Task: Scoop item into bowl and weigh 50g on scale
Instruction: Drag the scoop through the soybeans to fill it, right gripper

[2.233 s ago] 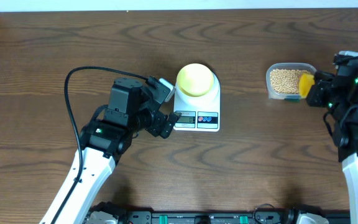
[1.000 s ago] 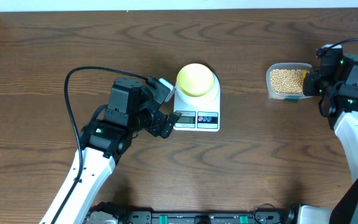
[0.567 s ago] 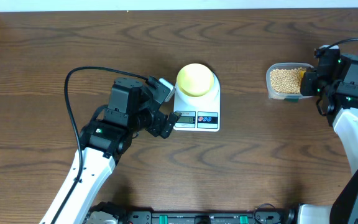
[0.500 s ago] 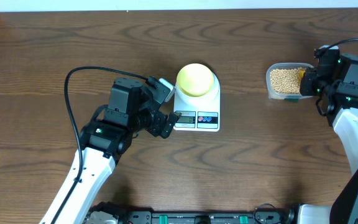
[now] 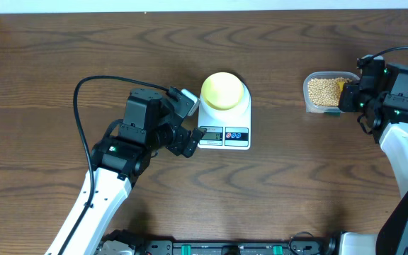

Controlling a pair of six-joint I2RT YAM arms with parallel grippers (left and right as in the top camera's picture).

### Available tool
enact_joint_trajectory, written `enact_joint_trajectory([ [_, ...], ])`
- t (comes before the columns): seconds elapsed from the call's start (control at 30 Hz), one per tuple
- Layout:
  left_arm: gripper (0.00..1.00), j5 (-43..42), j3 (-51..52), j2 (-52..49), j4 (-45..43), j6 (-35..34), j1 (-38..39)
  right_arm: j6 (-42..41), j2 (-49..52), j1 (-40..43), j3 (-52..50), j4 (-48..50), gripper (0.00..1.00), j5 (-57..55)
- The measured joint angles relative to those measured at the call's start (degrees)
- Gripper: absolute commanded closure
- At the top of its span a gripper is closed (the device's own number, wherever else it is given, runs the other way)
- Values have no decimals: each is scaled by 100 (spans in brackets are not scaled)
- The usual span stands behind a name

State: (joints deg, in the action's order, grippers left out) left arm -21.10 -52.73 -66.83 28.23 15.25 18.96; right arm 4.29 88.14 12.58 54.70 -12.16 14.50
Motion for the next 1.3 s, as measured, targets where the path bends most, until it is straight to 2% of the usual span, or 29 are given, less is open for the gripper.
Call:
enact_joint_trajectory([
  [0.8,8,-2,0,0,0,-2,0,-476,37,79,0,-48,99,332],
  [1.3,9,0,0,0,0,0,0,-664,136,629,0,-81,99,1272],
])
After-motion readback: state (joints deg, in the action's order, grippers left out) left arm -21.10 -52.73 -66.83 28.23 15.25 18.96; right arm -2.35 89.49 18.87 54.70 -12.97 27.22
